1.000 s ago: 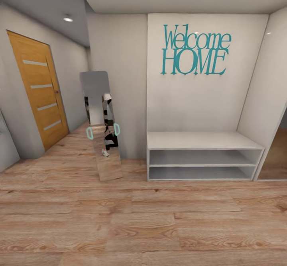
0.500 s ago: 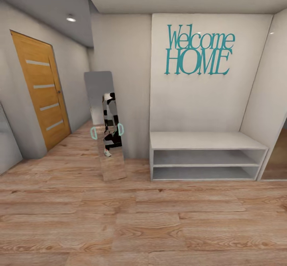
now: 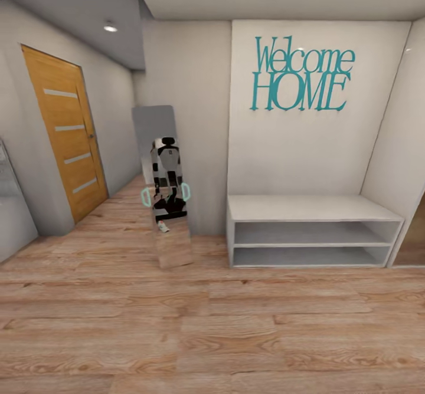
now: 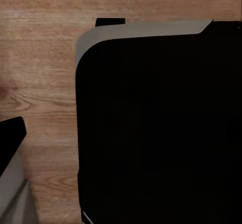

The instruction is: Pick up the two gym shoes and the two sandals from the corridor floor and place them onto the hallstand (shoe rack) in the corridor, making sure they are on the rack and not on the floor. Arrange them so the two gym shoes are next to each other and the two sandals are next to each other.

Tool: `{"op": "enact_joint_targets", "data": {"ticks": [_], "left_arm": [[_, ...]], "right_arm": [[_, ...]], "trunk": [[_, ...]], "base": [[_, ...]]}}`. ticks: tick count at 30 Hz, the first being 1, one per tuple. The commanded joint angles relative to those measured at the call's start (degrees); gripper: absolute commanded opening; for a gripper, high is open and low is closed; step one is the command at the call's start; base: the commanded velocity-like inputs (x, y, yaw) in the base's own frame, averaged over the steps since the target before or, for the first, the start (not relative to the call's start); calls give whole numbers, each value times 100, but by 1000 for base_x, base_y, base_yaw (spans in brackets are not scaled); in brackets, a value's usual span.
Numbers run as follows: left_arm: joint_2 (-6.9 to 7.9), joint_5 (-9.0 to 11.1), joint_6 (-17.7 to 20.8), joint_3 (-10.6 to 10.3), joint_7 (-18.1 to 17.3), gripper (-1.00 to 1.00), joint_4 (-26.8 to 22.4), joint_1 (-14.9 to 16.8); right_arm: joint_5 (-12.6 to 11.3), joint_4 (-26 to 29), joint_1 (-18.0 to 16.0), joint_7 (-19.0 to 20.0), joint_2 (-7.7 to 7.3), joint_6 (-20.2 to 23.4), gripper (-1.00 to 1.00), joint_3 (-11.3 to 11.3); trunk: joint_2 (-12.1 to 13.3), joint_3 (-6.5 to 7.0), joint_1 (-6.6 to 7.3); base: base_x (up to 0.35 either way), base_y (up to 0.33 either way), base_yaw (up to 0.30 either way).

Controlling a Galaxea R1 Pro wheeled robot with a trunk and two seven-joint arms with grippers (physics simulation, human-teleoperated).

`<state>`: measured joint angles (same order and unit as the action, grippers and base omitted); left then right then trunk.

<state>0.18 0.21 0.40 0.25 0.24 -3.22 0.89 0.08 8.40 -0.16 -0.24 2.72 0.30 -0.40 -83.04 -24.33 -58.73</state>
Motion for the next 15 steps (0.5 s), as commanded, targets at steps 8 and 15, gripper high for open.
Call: {"op": "enact_joint_targets", "data": {"ticks": [8,15], "left_arm": [[-1,0,4,1,-3,100,-3,-1],[-22,4,4,3,-6,100,-3,-1]], "right_arm": [[1,4,-2,-3,1,2,100,-4],[1,4,-2,-3,1,2,100,-4]], "trunk": [[-3,-6,0],[-3,-6,0]], "base": [[0,54,-203],[0,2,-261]]}}
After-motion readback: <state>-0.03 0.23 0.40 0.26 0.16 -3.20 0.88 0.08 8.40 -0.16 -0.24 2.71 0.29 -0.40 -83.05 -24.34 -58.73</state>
